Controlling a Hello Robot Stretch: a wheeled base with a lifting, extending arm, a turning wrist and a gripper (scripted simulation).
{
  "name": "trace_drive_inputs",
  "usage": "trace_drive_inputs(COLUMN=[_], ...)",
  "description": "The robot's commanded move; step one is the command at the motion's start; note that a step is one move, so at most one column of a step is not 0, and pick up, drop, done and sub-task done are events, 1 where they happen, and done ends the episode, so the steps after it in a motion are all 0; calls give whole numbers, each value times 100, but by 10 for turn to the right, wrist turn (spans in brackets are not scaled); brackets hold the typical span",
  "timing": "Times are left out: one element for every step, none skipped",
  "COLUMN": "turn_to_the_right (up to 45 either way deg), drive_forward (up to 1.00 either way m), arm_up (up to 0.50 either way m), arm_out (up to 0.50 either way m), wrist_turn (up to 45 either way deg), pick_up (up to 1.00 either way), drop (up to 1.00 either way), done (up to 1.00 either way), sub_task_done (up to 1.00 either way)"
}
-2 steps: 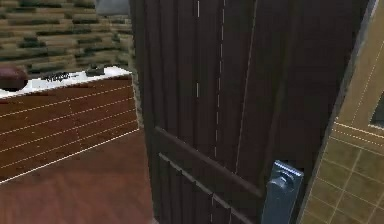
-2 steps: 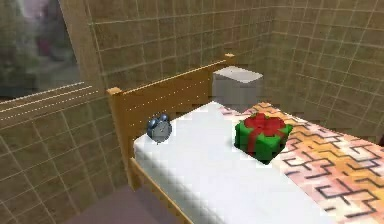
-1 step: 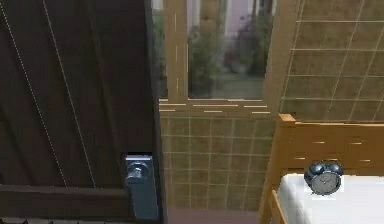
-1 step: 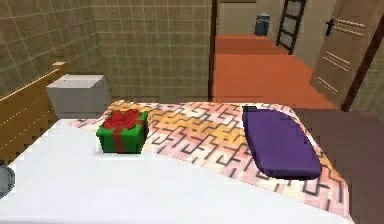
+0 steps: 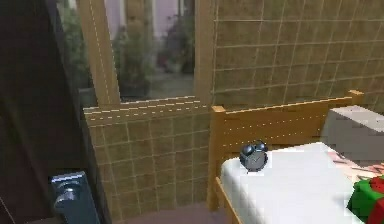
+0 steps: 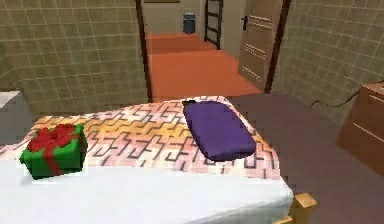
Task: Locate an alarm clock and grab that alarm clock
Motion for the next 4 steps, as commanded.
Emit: trace_drive_inputs(turn_to_the_right=[0,-450,0,0], drive_forward=[50,0,0,0], arm_up=[0,0,50,22], arm_out=[0,0,0,0], wrist_turn=[0,0,0,0], pick_up=[0,0,0,0], drop=[0,0,0,0], done=[0,0,0,0], sub_task_done=[0,0,0,0])
